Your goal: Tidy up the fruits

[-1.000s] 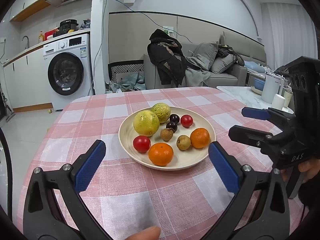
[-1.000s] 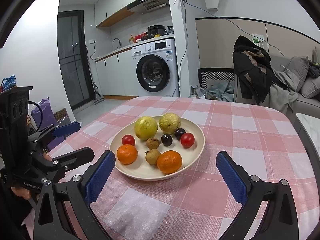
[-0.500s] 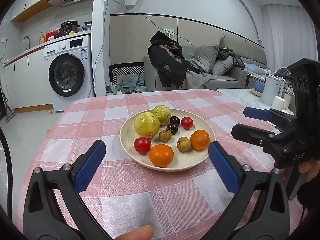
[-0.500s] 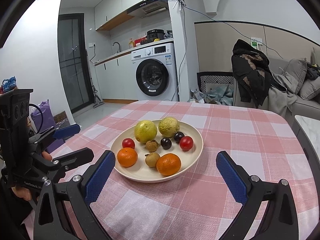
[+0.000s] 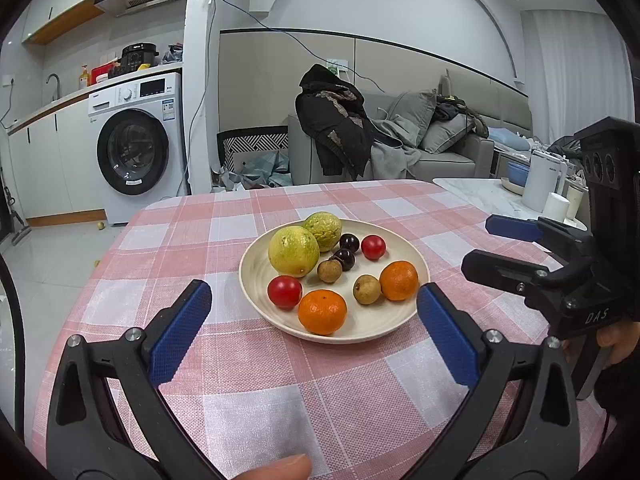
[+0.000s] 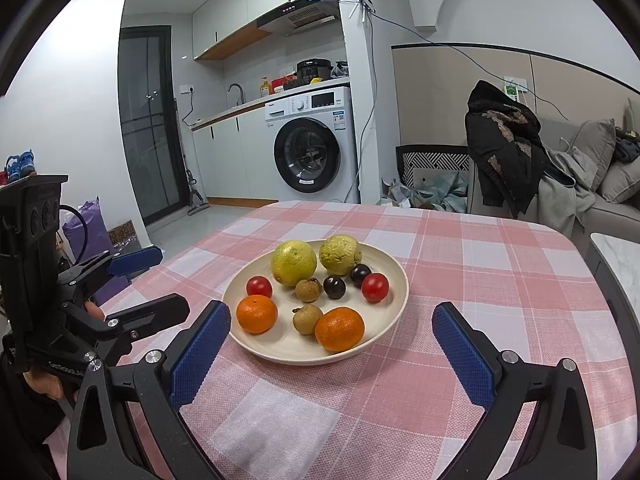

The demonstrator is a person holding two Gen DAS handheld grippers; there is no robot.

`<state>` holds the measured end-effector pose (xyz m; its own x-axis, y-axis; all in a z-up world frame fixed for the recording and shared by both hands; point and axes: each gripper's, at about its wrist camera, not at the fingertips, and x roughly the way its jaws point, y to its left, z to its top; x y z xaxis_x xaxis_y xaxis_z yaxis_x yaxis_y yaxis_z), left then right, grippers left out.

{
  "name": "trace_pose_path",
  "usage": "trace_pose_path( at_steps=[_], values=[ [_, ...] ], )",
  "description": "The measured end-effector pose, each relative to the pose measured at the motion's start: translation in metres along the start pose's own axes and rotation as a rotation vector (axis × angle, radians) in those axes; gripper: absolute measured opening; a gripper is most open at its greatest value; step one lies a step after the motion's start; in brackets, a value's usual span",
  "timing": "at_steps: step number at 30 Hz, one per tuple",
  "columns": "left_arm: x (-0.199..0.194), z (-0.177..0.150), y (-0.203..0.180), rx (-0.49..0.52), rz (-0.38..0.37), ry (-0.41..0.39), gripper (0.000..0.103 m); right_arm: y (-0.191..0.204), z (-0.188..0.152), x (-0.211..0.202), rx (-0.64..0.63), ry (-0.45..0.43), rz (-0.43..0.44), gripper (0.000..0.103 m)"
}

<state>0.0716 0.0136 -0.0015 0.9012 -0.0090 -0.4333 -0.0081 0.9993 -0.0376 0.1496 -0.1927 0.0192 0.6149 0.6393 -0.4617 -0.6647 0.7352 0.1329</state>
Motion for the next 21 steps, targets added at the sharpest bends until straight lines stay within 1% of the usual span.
trace_pose_path(
  at_steps=[21],
  values=[
    [-0.0004, 0.0006, 0.0009, -0.001, -0.001, 0.0, 0.102, 0.0021, -0.0005, 0.0007, -0.004, -0.001, 0.002, 0.103]
  ],
)
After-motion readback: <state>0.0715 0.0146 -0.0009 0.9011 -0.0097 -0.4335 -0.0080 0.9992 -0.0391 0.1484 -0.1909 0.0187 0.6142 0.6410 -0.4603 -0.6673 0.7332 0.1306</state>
